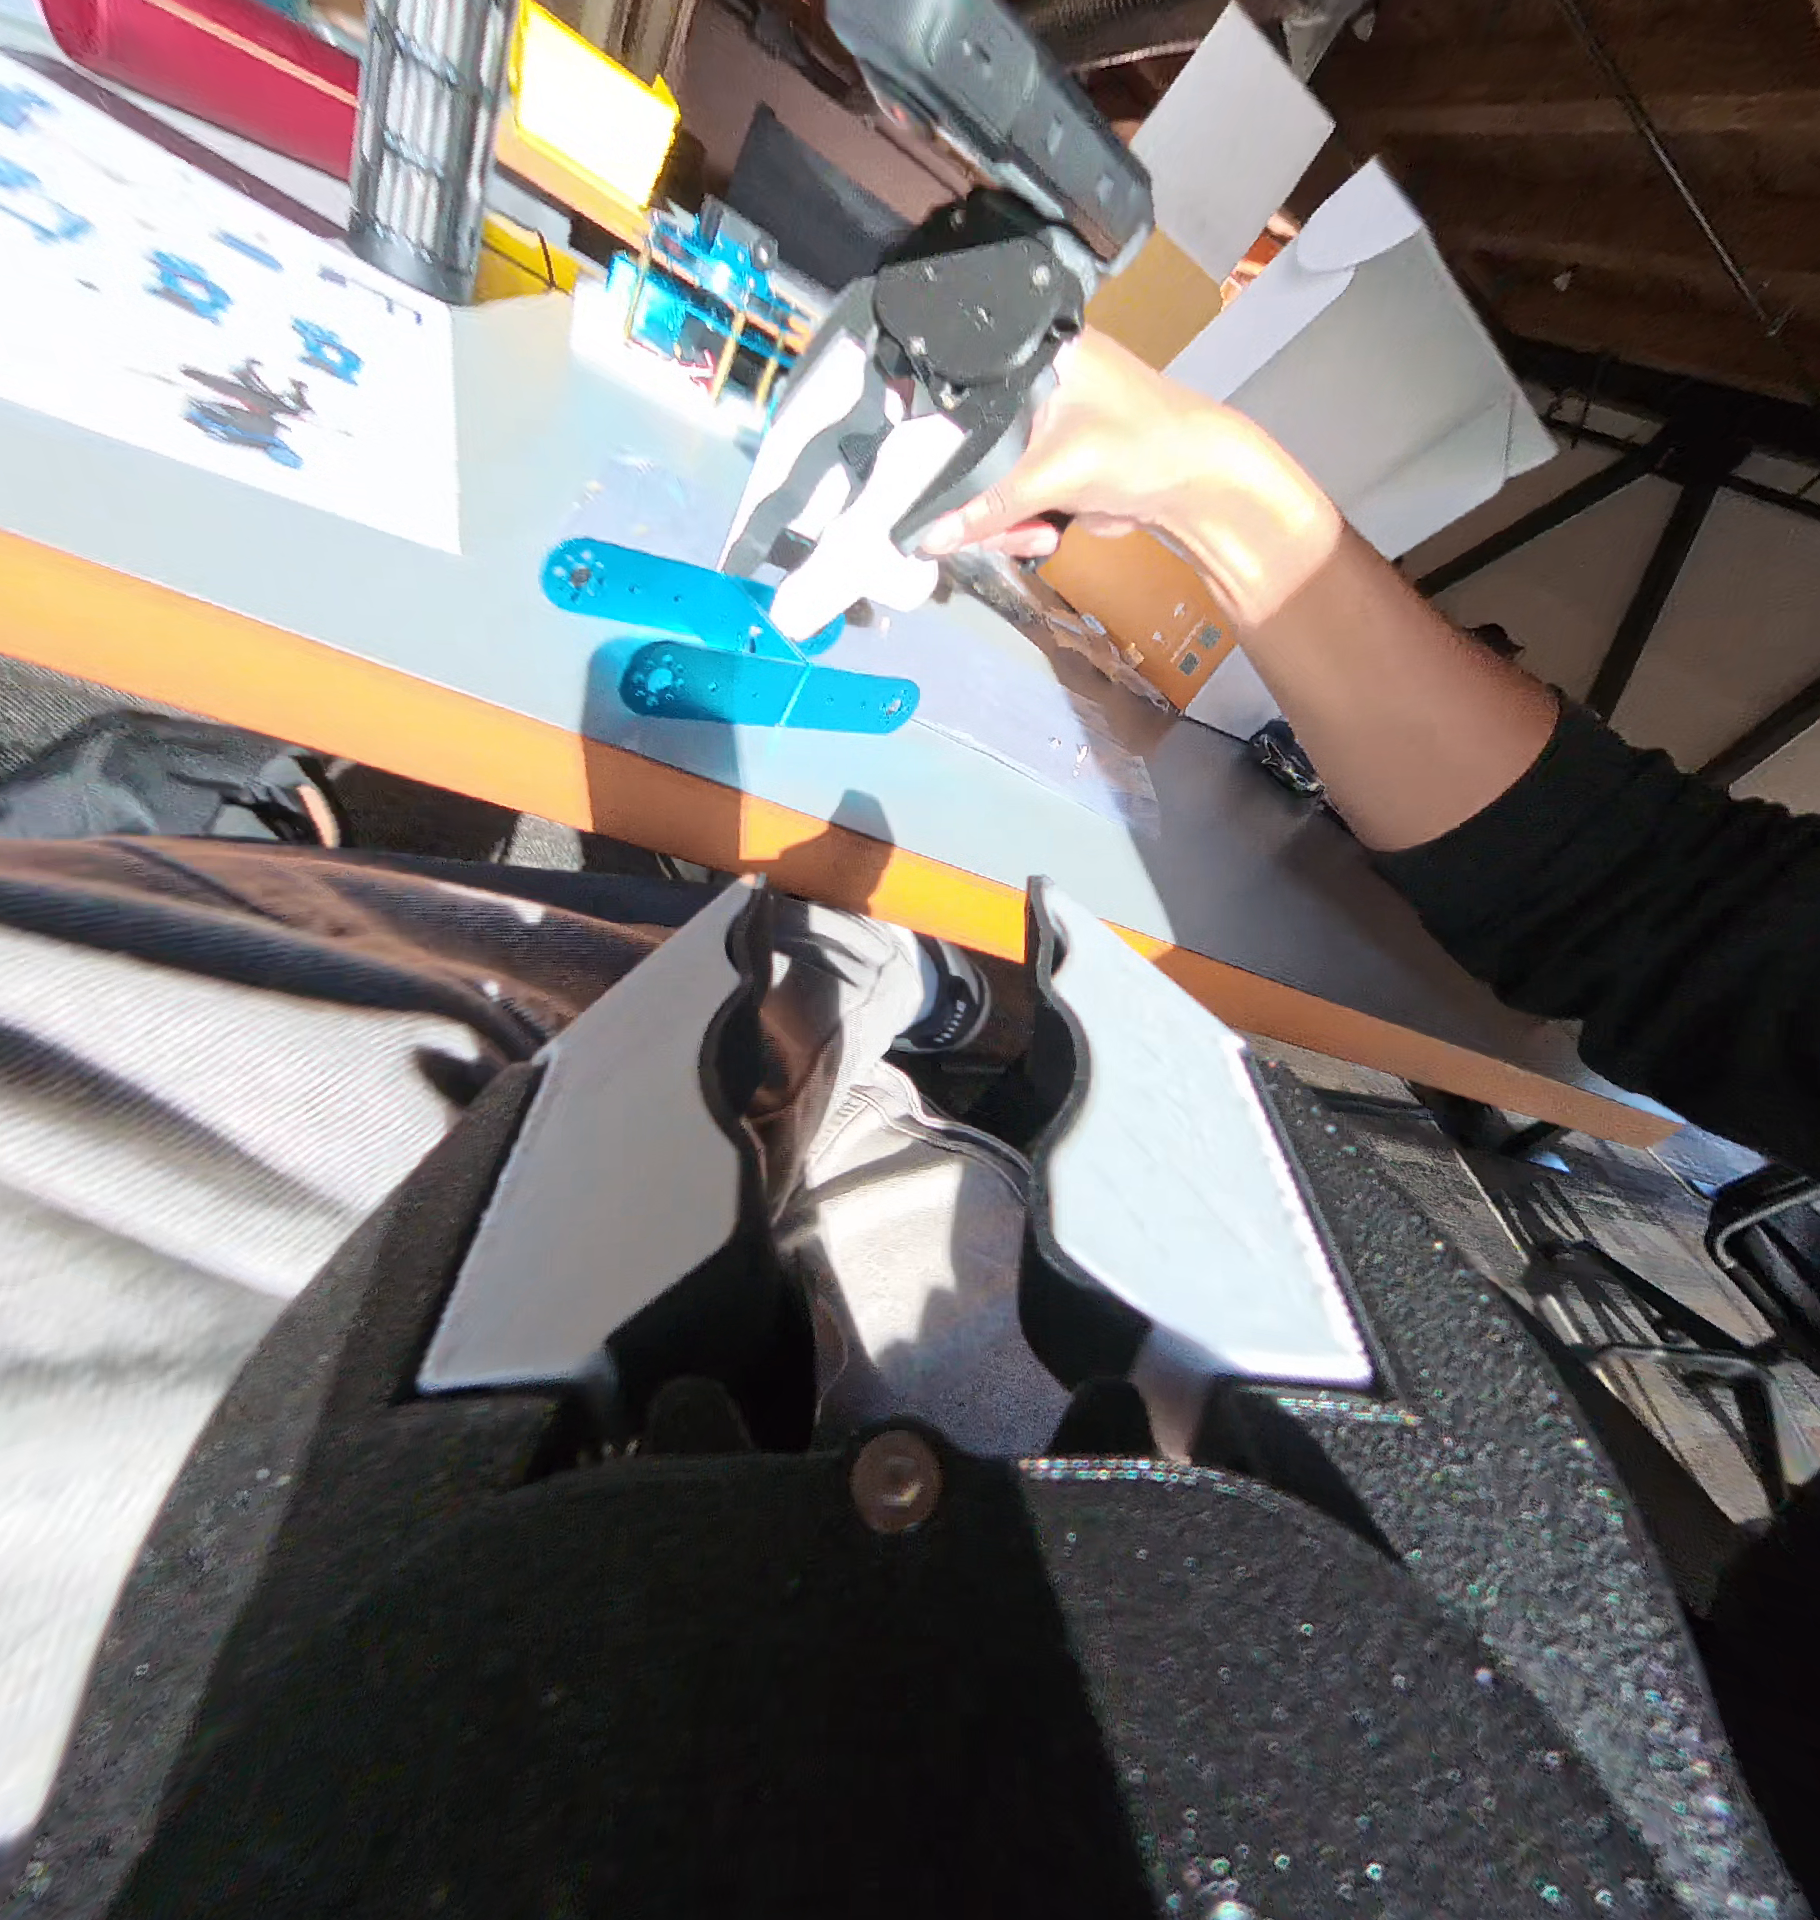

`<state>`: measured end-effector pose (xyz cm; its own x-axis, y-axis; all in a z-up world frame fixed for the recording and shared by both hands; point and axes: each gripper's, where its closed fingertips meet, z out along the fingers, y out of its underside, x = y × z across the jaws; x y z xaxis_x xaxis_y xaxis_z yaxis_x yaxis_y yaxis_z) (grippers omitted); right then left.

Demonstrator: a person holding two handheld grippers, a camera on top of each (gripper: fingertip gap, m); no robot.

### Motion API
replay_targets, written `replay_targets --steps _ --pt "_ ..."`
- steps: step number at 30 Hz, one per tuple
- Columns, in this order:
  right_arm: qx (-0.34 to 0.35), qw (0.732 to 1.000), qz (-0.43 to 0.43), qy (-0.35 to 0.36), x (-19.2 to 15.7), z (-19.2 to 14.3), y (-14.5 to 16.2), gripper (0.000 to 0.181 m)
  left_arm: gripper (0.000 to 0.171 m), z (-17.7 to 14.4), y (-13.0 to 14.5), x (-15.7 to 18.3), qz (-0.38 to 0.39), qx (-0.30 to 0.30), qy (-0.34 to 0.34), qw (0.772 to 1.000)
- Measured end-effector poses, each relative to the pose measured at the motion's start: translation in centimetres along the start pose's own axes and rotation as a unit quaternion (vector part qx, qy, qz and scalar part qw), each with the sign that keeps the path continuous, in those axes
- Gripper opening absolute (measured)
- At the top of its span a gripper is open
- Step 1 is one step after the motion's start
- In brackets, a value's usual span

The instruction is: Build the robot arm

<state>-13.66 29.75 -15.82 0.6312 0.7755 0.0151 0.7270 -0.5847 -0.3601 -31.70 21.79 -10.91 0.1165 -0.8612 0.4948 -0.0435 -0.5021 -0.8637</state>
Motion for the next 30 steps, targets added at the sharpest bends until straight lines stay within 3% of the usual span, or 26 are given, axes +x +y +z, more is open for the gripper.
replay_targets --steps 1,2,6,11,15,18,23,25,30 --pt "-0.003 1.0 -0.002 -0.026 -0.3 0.4 0.0 0.024 0.05 1.4 0.4 0.0 -0.009 -0.011 -0.001 1.0" --pt "0.004 0.999 -0.004 -0.039 -0.4 0.3 -0.1 0.005 0.051 2.7 0.7 0.0 -0.019 -0.022 0.001 1.0" --pt "0.053 0.998 -0.021 -0.004 0.3 -0.6 -1.7 0.001 0.06 6.8 -0.2 -0.5 -0.055 -0.026 -0.008 0.998" --pt "0.253 0.962 0.085 0.065 2.8 -5.7 -5.5 0.001 0.067 9.2 -5.7 -3.6 -0.104 0.076 -0.05 0.99" --pt "0.347 0.916 0.1 0.175 3.5 -9.6 -6.7 0.0 0.073 12.0 -9.8 -4.2 -0.135 0.124 -0.008 0.983" --pt "0.353 0.888 0.07 0.285 3.7 -11.8 -7.0 0.001 0.074 13.7 -12.1 -3.0 -0.129 0.139 0.042 0.981" --pt "0.375 0.86 0.044 0.342 2.7 -13.7 -7.6 0.0 0.053 14.9 -14.0 -2.8 -0.135 0.167 0.07 0.974" --pt "0.38 0.852 0.042 0.358 2.8 -13.8 -7.4 0.001 0.026 14.9 -14.5 -1.6 -0.121 0.166 0.116 0.972" --pt "0.394 0.856 0.072 0.327 3.4 -13.0 -7.1 0.002 0.026 15.6 -13.9 -1.8 -0.084 0.116 0.129 0.981"
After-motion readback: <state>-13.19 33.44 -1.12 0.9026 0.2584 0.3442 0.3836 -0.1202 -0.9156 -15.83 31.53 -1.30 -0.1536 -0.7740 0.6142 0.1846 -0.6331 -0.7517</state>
